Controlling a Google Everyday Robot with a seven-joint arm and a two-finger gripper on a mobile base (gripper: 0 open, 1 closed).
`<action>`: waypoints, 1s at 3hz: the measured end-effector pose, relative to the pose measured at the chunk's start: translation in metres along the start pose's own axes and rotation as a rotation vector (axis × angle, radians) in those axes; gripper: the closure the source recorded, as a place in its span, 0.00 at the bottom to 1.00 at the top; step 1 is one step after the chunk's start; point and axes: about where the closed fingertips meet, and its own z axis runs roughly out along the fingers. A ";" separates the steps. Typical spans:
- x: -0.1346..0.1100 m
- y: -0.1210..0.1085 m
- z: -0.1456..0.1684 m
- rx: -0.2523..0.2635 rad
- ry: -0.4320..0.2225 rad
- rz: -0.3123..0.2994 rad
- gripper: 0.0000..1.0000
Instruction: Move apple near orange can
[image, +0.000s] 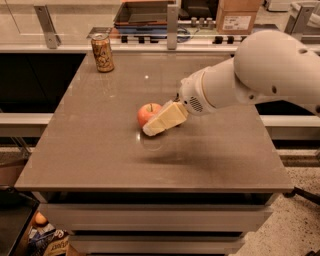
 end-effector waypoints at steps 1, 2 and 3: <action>-0.002 -0.001 0.006 0.002 -0.061 0.017 0.00; 0.000 0.003 0.017 -0.012 -0.091 0.033 0.00; 0.005 0.008 0.032 -0.034 -0.098 0.047 0.00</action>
Offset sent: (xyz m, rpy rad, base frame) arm 0.0101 0.0175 -0.0262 0.1426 -0.0124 -0.0045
